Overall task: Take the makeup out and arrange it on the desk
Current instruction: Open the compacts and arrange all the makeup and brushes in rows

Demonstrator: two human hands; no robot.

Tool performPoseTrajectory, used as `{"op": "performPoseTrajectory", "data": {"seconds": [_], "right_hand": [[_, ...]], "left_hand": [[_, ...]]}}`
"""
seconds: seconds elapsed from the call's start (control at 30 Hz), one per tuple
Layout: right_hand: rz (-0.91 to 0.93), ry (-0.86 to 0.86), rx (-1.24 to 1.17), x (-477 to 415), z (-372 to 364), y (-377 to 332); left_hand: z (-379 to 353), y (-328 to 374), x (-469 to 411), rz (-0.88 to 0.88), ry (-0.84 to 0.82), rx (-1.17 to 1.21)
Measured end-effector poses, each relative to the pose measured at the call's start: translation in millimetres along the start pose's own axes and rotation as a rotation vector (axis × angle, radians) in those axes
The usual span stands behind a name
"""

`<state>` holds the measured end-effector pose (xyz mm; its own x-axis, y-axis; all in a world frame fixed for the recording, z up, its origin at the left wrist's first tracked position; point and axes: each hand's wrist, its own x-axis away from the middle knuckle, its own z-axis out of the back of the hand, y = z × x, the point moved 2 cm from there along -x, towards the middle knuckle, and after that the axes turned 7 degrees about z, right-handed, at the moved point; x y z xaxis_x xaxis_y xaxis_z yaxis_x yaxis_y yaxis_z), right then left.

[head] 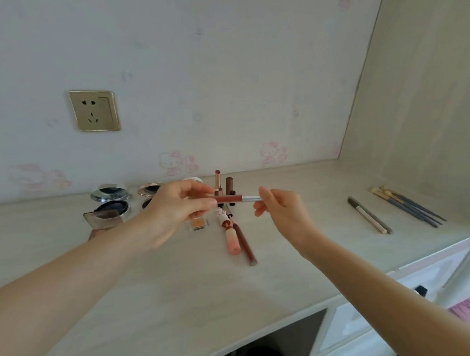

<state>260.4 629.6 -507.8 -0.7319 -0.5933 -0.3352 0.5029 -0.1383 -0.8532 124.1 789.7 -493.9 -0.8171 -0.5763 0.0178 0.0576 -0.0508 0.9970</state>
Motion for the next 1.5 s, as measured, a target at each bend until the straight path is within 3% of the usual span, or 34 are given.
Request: {"op": "performPoseTrajectory", "data": {"seconds": [0.27,0.5,0.7,0.97,1.5], "right_hand": [[0.038,-0.067,-0.153,9.9,-78.6,-14.9],[0.124,-0.082,-0.114,26.3,-100.2,-20.3],[0.508,0.022,0.09,36.1,-96.9,-23.5],[0.573,-0.041,0.042,40.9,-92.8,-21.0],[0.498,-0.163,0.037,46.8,-93.9,-20.0]], "left_hand": [[43.7,-27.5,36.7,-0.138,0.248,-0.593],[54.7,-49.2,46.7,-0.28,0.328,-0.591],[58.7,-57.6,52.0,-0.533,0.36,-0.695],[58.2,-54.6,62.9,-0.821,0.491,-0.753],[69.7,-59.8,56.4,-0.756,0.456,-0.723]]}}
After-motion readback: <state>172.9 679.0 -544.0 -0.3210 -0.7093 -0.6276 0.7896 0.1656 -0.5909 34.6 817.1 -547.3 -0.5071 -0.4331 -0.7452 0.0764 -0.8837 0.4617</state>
